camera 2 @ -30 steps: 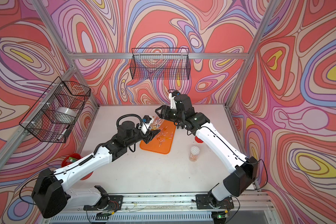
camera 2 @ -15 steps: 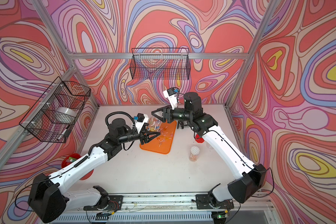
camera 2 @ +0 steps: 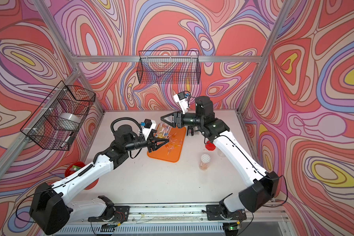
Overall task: Pour the candies out of the jar
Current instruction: Unscrew the lid from the jar.
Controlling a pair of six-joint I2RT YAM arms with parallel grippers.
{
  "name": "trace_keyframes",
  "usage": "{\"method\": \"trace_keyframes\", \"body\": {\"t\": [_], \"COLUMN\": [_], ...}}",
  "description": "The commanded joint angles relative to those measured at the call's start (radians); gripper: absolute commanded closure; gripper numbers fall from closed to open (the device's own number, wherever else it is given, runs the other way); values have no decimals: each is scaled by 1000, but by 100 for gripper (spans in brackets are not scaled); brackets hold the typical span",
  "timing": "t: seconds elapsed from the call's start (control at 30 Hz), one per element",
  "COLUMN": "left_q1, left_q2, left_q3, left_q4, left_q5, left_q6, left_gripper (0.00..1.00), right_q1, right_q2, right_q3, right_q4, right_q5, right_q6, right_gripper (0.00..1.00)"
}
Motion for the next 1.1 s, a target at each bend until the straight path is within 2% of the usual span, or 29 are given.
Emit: {"method": "trace_keyframes", "body": {"t": [0.0,0.13,0.4,0.63,0.9,1.07], "left_q1": [3,3,4,3,4,3], "left_q2": [3,11,13,14,21,13], "left_q3": [-20,-19,-17,-34,-33,-48], "left_q4": [32,35,27,34,38,42], "left_q5": [-59,-66,-73,-86,-86,-137], "left_q6": [32,38,46,40,37,25], "left_gripper": [100,100,100,100,100,100], "right_q1": [-24,-27,-33,-48,-48,-49], "right_q2": [30,55,59,36,22,20], "right_q3": [42,64,101,141,137,124], "right_q4": [36,41,-35,-131,-178,-218], "right_q5": [-83,-143,-84,74,169,268], "right_q6": [169,209,133,18,-44,-86], "right_gripper": [61,61,61,63,63,64]}}
